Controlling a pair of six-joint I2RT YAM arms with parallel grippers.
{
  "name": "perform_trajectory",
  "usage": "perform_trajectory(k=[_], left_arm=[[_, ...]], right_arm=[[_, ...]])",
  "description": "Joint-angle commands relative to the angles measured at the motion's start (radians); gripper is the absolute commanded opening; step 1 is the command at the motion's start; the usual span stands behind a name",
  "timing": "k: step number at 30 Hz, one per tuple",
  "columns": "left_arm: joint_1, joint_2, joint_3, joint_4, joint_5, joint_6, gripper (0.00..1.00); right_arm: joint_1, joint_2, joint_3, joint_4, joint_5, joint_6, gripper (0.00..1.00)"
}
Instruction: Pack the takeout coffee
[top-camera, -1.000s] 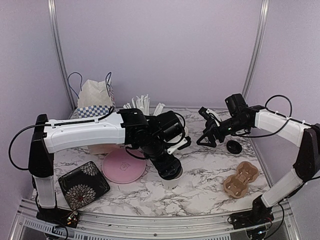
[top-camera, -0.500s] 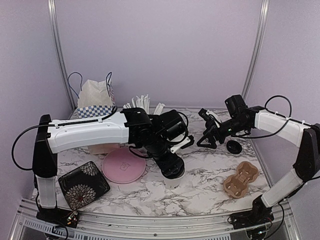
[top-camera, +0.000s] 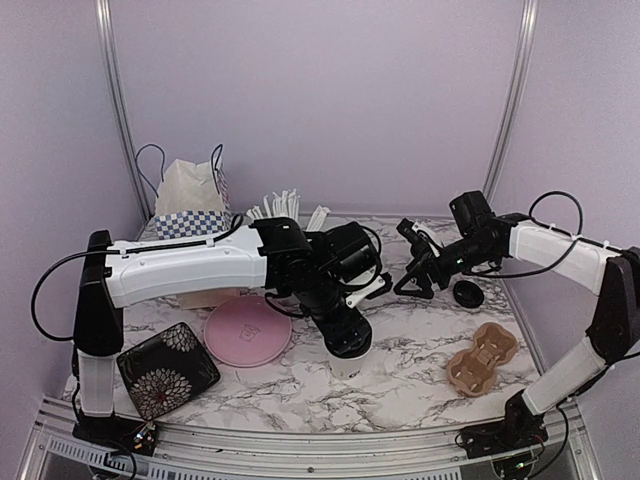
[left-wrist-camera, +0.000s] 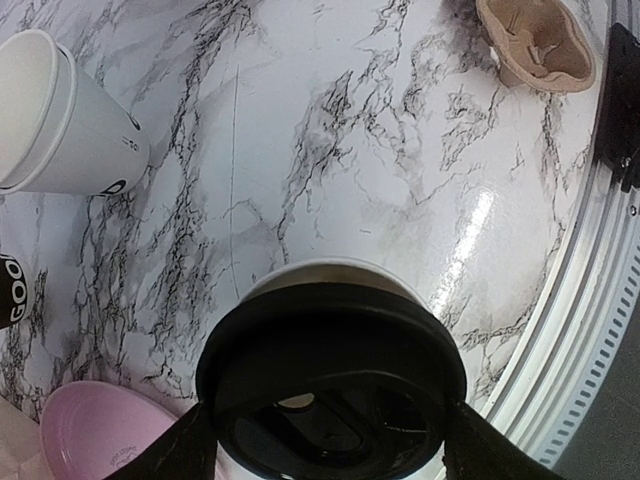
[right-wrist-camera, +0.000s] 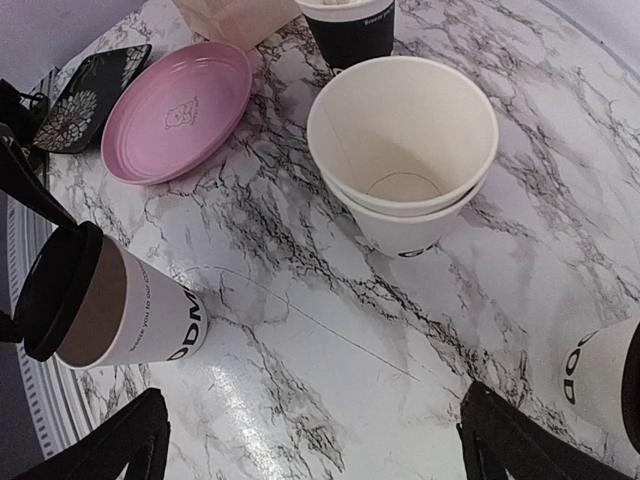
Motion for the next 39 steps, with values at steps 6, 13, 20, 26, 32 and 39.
perform_trajectory(k=[6, 13, 20, 26, 32, 39], left_arm=[[-0.002, 0.03, 0.088, -0.018, -0.027, 0.001, 0.97], [0.001, -0.078, 0.039, 0.038, -0.147, -0.028, 0.99], [0.062, -0.233, -0.251, 0.282, -0.092, -0.218, 0.95], [0.092, -0.303, -0.479, 0.529, 0.018, -0.376, 0.88], [0.094, -0.295, -0.556, 0.644, 0.094, -0.423, 0.85], [0.094, -0.279, -0.609, 0.734, 0.138, -0.455, 0.8]], right_arm=[[0.0, -0.026, 0.012, -0.009, -0.001, -0.006, 0.99], [-0.024, -0.111, 0.144, -0.007, 0.184, 0.048, 0.99], [-0.125, -0.117, 0.065, 0.019, -0.192, 0.25, 0.93], [-0.093, -0.094, -0.11, 0.048, -0.291, 0.247, 0.78], [0.016, -0.039, -0.165, -0.002, -0.347, 0.207, 0.77], [0.092, 0.064, -0.173, 0.016, -0.38, 0.215, 0.75]])
